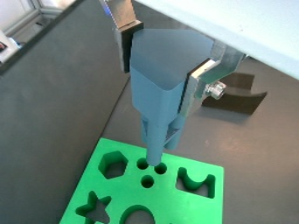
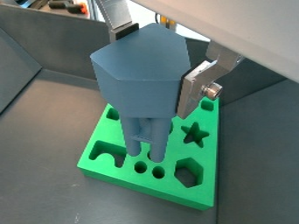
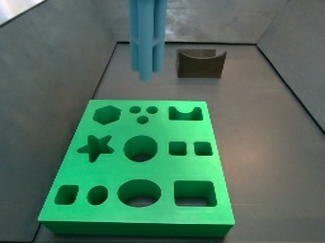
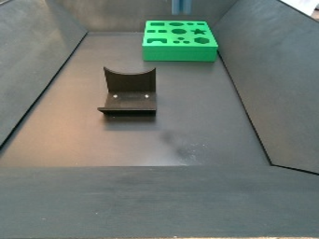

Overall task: Pick up the 3 prong object. Move up. Move to above the board. Insert the 3 prong object.
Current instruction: Insert the 3 prong object.

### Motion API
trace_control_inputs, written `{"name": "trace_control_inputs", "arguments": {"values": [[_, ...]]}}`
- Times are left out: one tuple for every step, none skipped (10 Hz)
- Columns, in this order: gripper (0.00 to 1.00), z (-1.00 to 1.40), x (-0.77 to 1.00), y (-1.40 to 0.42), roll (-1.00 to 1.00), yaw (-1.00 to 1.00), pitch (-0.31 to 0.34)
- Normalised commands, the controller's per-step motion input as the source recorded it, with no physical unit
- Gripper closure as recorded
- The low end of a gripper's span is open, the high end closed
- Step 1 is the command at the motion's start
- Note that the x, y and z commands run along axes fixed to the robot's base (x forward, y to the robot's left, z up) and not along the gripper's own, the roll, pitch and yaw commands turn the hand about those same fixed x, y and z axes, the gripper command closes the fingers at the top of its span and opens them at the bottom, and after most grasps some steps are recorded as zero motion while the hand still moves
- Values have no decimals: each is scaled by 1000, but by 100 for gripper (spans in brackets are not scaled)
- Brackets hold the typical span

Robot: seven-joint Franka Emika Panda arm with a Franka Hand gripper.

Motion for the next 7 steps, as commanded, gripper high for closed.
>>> {"name": "trace_control_inputs", "arguments": {"values": [[100,-334,0,0,0,26,-84],[100,-380,0,0,0,37,-117],[100,-406,-43,0,0,60,-139],[100,-357,-40,0,0,86,-127],[100,-394,-34,0,0,103,-136],[100,-369,-37,0,0,123,-119],[100,-303,-54,0,14,129,-91]]}}
